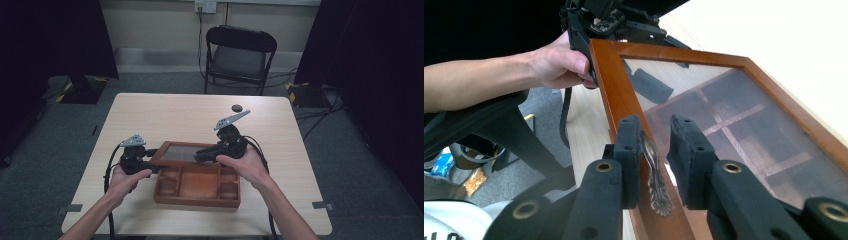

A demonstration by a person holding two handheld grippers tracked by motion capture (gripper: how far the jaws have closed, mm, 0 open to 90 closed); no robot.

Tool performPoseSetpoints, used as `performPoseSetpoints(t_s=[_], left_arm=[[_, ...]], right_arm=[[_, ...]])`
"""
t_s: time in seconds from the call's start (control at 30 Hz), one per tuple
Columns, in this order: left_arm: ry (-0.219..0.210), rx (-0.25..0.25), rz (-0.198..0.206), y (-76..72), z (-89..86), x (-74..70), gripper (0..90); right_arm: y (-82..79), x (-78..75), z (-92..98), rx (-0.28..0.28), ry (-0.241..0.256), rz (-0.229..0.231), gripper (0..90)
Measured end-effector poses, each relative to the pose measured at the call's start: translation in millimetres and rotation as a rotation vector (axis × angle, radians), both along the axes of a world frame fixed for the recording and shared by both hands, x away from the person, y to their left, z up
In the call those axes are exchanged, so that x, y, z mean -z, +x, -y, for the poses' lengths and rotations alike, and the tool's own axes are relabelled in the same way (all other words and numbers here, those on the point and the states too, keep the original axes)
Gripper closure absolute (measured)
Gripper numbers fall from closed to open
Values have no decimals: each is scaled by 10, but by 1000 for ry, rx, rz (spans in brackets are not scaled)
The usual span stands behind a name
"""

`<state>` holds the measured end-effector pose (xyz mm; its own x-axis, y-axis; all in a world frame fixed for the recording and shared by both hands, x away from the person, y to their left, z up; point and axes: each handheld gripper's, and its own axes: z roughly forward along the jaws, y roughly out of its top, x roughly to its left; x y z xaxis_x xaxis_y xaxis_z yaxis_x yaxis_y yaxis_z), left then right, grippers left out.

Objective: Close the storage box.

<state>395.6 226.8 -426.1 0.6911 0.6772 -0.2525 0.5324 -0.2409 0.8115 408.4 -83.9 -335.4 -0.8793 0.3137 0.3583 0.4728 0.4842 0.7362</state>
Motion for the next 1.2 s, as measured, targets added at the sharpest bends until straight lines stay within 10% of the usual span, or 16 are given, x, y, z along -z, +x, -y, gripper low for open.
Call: performPoseSetpoints(t_s=[0.77,1.2], left_arm=[[37,-8,-8,38,3,44,255],[74,-35,-7,91,-76,55,254]], right_arm=[[47,81,-72,-21,-26,-77,821],[11,77,-77,-25,-44,-40,825]])
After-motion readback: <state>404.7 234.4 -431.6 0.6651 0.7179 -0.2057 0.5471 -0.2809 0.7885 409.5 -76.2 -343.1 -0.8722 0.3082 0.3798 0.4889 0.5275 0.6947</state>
